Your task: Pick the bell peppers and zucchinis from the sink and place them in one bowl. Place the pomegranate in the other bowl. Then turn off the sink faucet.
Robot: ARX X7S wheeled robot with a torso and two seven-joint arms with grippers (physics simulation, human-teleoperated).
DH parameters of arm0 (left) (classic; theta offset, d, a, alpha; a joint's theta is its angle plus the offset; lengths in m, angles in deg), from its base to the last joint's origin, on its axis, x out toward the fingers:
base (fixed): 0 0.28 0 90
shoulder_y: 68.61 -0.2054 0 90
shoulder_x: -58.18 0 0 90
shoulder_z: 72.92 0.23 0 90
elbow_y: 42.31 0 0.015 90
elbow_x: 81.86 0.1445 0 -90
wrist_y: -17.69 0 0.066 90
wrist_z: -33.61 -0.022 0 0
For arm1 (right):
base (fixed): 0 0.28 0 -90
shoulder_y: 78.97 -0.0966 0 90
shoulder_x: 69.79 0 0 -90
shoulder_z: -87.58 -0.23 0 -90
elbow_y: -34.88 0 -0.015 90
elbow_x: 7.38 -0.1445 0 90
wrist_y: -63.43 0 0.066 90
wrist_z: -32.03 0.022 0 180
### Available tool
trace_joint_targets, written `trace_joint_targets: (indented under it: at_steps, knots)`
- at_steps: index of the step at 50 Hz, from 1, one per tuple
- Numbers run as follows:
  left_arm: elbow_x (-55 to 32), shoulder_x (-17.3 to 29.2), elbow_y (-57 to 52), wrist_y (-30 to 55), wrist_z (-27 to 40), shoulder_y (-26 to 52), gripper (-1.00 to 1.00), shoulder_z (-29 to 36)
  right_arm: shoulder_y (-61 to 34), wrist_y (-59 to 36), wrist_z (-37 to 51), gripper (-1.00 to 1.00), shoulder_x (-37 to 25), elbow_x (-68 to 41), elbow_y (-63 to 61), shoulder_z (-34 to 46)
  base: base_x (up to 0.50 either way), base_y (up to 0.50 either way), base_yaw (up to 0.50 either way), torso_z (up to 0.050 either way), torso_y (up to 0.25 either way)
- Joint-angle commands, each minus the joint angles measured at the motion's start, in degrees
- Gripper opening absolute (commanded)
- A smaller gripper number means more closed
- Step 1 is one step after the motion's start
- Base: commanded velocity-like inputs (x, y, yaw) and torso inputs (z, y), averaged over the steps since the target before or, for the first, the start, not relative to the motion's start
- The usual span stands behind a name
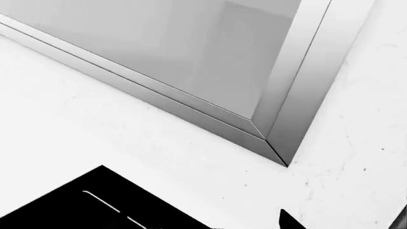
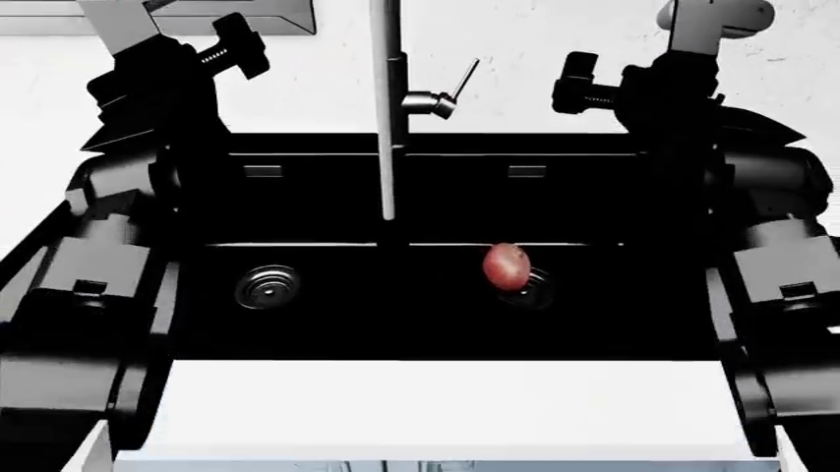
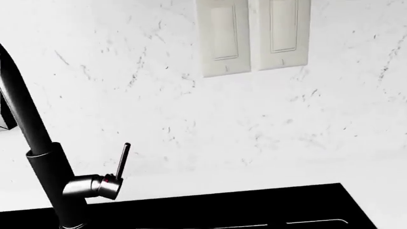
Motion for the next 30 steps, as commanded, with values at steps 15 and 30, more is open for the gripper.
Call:
trace_joint_targets:
  at_steps: [15, 30]
  knots:
    - [26.4, -4.4, 8.4, 0.3, -8.4, 4.0, 1.0, -22.0, -2.8, -1.3, -6.5, 1.0, 4.7, 25.5, 10.3, -21.0, 0.5, 0.0, 0.0, 0.0, 0.001]
    - [31.3, -3.6, 8.4, 6.1, -10.2, 3.3, 1.0, -26.2, -2.6, 4.5, -9.1, 1.0, 5.1, 29.5, 10.2, -24.8, 0.5, 0.0, 0.0, 0.0, 0.0]
